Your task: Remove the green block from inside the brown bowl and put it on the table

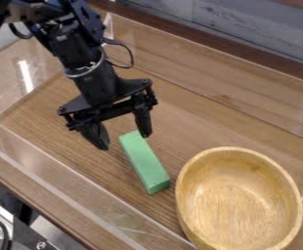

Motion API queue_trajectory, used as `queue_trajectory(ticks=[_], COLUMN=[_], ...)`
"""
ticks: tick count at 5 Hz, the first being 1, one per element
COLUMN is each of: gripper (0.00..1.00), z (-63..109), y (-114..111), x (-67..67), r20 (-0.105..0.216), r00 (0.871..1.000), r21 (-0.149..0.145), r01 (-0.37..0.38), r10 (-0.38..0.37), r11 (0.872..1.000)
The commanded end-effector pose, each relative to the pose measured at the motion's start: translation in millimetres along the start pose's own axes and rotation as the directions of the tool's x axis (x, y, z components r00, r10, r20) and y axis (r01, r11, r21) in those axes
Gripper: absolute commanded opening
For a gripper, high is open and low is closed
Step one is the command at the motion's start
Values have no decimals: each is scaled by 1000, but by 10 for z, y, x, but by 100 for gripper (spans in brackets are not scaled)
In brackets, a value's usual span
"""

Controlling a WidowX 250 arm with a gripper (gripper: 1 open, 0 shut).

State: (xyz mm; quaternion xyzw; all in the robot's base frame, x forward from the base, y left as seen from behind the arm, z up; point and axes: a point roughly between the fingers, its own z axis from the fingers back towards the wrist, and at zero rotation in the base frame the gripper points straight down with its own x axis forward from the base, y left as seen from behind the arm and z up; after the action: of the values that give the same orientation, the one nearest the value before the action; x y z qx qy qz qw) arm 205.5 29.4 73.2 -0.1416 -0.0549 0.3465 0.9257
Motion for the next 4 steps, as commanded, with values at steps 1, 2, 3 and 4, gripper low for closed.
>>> queue_trajectory(ticks=[1, 2, 3, 4], gripper=[100, 100, 100, 100], z=[110, 173, 246, 407], y=[-34, -52, -90, -164], x=[114, 164, 208, 257], r20=[33, 38, 44, 60], r00=[999, 999, 999, 997], r21=[-9, -8, -3, 3], r01=[1, 1, 18, 44], r10=[-1, 0, -18, -44], r11=[1000, 1000, 1000, 999])
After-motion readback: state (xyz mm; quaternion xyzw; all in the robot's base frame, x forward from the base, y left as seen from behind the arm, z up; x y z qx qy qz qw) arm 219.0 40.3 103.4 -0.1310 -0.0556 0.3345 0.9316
